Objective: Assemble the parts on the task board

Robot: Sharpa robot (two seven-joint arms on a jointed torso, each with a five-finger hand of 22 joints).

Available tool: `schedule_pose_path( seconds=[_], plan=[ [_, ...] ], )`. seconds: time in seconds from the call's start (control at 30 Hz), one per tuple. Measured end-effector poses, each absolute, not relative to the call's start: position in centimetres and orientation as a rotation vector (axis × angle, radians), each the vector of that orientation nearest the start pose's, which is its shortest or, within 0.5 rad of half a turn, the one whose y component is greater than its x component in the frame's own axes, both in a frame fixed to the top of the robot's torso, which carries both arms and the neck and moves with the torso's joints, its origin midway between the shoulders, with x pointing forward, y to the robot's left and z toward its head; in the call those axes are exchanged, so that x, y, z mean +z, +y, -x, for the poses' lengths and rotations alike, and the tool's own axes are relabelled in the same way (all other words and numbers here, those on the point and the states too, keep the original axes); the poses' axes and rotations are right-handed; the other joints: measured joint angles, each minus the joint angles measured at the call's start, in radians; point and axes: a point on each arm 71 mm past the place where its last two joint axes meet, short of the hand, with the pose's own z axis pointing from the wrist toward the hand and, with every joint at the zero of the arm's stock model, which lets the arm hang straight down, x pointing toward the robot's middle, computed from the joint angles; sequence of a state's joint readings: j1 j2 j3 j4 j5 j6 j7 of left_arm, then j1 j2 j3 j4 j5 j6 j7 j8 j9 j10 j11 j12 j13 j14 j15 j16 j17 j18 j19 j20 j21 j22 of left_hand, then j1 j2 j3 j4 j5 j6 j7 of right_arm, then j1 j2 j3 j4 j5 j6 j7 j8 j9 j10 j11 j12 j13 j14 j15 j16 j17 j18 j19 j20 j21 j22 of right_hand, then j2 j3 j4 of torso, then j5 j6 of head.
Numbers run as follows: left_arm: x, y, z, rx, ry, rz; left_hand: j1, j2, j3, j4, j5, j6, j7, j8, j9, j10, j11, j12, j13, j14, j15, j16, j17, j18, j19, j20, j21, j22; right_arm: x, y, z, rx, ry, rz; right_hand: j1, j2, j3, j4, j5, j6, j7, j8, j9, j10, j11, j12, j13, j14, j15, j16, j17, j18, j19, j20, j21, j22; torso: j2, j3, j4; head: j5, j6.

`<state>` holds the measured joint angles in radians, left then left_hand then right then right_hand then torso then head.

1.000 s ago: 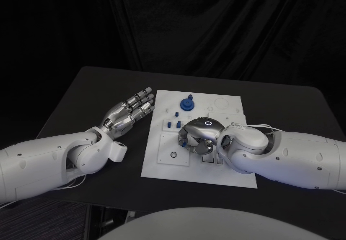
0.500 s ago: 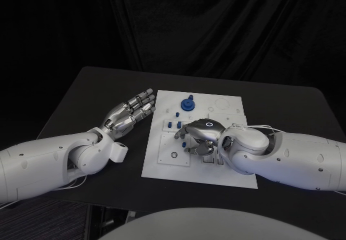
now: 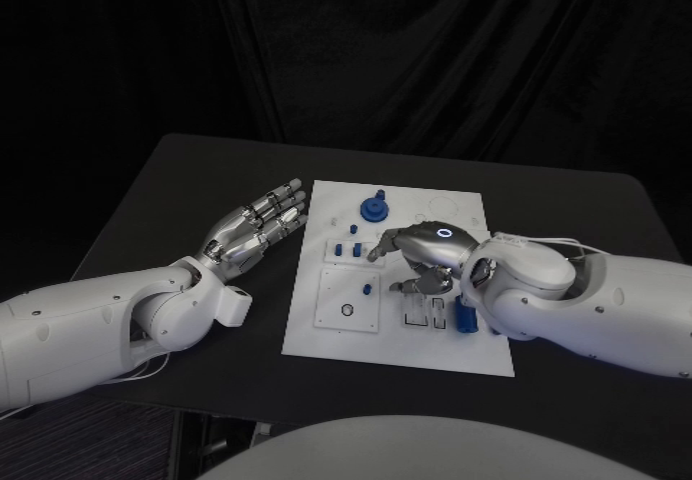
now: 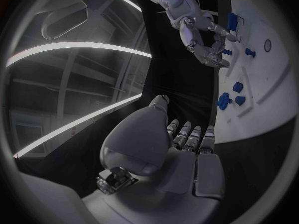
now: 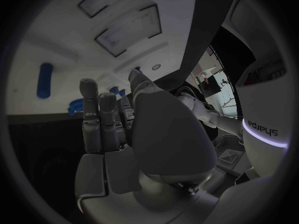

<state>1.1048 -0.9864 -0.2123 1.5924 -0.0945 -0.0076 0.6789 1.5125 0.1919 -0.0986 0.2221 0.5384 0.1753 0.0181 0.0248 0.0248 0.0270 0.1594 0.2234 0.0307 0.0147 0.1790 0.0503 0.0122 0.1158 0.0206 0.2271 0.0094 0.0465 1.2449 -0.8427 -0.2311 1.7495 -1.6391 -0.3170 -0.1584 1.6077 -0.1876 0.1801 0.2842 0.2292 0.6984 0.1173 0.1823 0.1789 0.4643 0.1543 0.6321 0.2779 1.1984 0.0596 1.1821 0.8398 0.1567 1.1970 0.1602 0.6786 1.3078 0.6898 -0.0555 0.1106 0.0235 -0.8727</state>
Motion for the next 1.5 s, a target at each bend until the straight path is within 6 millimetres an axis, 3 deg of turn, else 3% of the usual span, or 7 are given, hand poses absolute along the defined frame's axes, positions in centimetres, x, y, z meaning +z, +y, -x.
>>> schedule_pose_path(
  seconds=[0.07,0.23,0.63,0.87,1.17,1.4,1.5],
  plan=[
    [-25.2,24.5,-41.6,-1.809,1.508,0.996,0.0,0.0,0.0,0.0,0.0,0.0,0.0,0.0,0.0,0.0,0.0,0.001,0.0,0.0,0.0,0.0,0.0,0.0,0.0,0.0,0.0,0.0,-20.0,-14.8,-41.4,0.699,1.685,0.469,0.003,0.003,0.004,-0.002,0.013,0.024,0.008,0.008,0.0,0.019,-0.004,0.012,-0.003,0.02,-0.001,0.017,0.02,0.0,0.02,-0.001,0.027,0.0,0.0,0.0003,-0.0001,-0.001,0.0],
    [-25.2,24.5,-41.6,-1.811,1.507,0.999,0.0,0.0,0.0,0.0,0.0,0.0,0.0,0.0,0.0,0.0,0.0,0.001,0.0,0.0,0.0,0.0,0.001,0.0,0.0,0.0,0.0,0.001,-18.0,-17.8,-42.0,0.63,1.672,0.416,-0.019,0.025,0.014,-0.003,0.033,0.072,-0.001,0.012,-0.002,0.087,-0.011,0.027,-0.026,0.09,-0.003,0.076,0.095,0.0,0.085,-0.003,0.129,0.0,-0.001,0.0005,-0.0004,-0.007,0.0],
    [-25.3,24.3,-41.7,-1.814,1.505,1.005,0.0,0.0,0.003,-0.003,0.004,0.004,0.004,0.0,0.001,0.0,0.0,0.001,0.001,0.0,0.0,0.004,0.001,0.0,0.0,0.0,0.0,0.001,-18.4,-21.9,-42.9,0.516,1.715,0.313,-0.058,0.03,0.02,-0.002,0.04,0.104,0.01,0.008,-0.013,0.143,-0.015,0.017,-0.062,0.122,-0.005,0.1,0.127,-0.017,0.113,-0.006,0.177,0.0,0.0,-0.0005,0.0004,-0.014,0.0],
    [-25.3,24.3,-41.7,-1.813,1.505,1.007,0.0,0.0,0.003,-0.003,0.004,0.004,0.004,0.0,0.001,0.0,0.0,0.005,0.001,-0.004,0.003,0.004,0.001,0.0,0.004,0.004,0.0,0.002,-19.4,-22.2,-43.1,0.506,1.746,0.289,-0.072,0.034,0.02,-0.002,0.01,0.115,0.01,0.002,-0.018,0.18,-0.02,0.012,-0.077,0.132,-0.009,0.104,0.137,-0.017,0.129,-0.008,0.195,0.0,0.001,-0.0004,0.0004,-0.018,0.0],
    [-25.3,24.3,-41.7,-1.814,1.505,1.009,0.0,0.0,0.006,-0.006,0.004,0.004,0.004,0.0,0.001,0.0,0.0,0.004,0.001,0.0,0.007,0.004,0.001,0.0,0.004,0.004,0.0,0.003,-20.6,-22.0,-43.4,0.505,1.771,0.28,-0.079,0.033,0.031,-0.007,-0.009,0.146,0.027,-0.001,-0.023,0.26,-0.035,-0.009,-0.103,0.153,-0.021,0.116,0.153,-0.017,0.148,-0.02,0.23,0.0,0.001,0.0004,0.0004,-0.021,0.0],
    [-25.4,24.3,-41.7,-1.812,1.505,1.011,0.0,0.0,0.006,-0.006,0.008,0.004,0.004,0.0,0.001,0.0,0.0,0.004,0.001,0.0,0.007,0.004,0.001,0.0,0.004,0.004,0.0,0.003,-21.4,-21.4,-43.8,0.514,1.781,0.288,-0.079,0.032,0.047,-0.014,-0.007,0.158,0.039,-0.01,-0.027,0.301,-0.04,-0.037,-0.12,0.16,-0.028,0.116,0.158,-0.017,0.156,-0.028,0.239,0.0,0.001,0.0002,0.0,-0.022,0.0],
    [-25.5,24.3,-41.7,-1.813,1.506,1.012,0.0,0.0,0.006,-0.006,0.008,0.004,0.004,0.0,0.001,0.0,0.0,0.004,0.001,0.0,0.007,0.004,0.001,0.0,0.004,0.004,0.0,0.003,-21.7,-21.2,-43.9,0.518,1.785,0.291,-0.059,0.027,0.066,-0.022,0.021,0.171,0.04,-0.01,-0.027,0.328,-0.042,-0.062,-0.134,0.16,-0.028,0.116,0.158,-0.017,0.156,-0.028,0.239,0.0,0.001,0.0001,0.0,-0.023,0.0]
  ],
)
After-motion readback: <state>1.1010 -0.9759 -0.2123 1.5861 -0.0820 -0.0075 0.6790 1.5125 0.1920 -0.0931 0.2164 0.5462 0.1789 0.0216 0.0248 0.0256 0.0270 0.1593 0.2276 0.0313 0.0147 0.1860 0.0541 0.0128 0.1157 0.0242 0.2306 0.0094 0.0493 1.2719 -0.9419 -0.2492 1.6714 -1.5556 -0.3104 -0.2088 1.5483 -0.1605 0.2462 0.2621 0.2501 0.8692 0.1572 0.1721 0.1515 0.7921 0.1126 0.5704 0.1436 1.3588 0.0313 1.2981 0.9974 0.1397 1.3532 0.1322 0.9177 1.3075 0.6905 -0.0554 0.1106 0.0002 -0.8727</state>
